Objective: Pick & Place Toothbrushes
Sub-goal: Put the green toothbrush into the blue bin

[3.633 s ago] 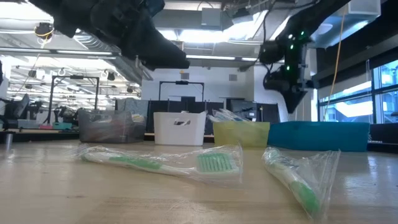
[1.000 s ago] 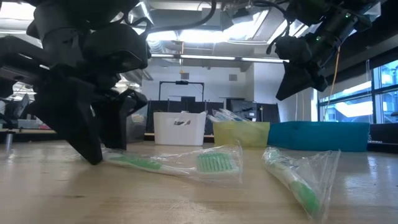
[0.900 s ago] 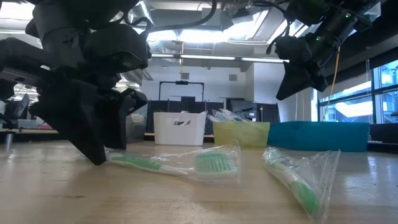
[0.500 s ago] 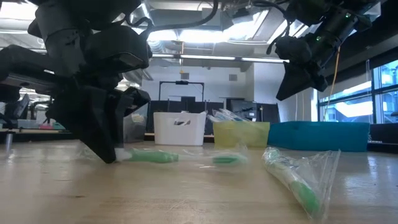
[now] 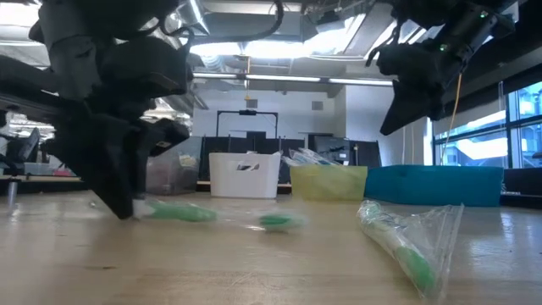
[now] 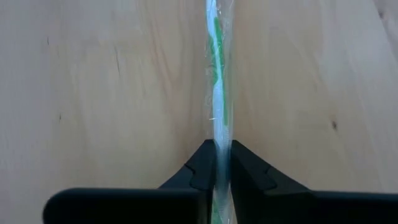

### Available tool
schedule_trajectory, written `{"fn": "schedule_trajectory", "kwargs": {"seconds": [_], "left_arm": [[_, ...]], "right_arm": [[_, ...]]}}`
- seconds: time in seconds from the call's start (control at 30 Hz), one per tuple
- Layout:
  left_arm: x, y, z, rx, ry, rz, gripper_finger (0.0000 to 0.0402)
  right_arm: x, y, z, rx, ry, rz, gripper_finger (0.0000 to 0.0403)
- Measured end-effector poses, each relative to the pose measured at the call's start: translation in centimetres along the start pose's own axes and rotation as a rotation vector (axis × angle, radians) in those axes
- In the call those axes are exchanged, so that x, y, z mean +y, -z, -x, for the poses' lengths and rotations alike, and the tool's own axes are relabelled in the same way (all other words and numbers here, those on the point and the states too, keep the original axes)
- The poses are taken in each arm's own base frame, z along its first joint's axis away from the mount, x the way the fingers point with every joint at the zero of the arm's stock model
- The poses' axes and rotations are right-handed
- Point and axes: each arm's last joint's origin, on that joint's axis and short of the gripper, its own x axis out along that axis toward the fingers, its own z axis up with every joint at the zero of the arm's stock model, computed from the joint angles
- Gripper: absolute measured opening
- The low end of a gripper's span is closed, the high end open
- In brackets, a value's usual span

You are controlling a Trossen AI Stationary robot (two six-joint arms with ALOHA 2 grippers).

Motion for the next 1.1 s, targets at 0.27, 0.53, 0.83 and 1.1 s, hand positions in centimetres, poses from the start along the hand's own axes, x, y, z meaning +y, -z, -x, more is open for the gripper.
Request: {"fn": "schedule_trajectory", "kwargs": {"seconds": [0.27, 0.53, 0.83, 1.1], "left_arm": [[0.4, -0.1, 2.3, -0.021, -0.113, 0.003, 0.0023], [1.0, -0.8, 3.6, -0.088, -0.228, -0.015, 0.0023], [2.5, -1.1, 3.1, -0.253, -0.268, 0.008, 0.0023], [4.7, -0.6, 2.9, -0.559, -0.302, 0.104, 0.0026]], "right_arm": [[1.7, 2.0, 0.7, 0.060, 0.012, 0.143, 0.0019], [3.2, 5.1, 0.0, 0.018, -0.102, 0.223, 0.0006], [4.3, 7.6, -0.7, -0.095, -0.271, 0.205, 0.0022], [6.0, 7.6, 0.4, -0.259, -0.336, 0.300, 0.0005]]}}
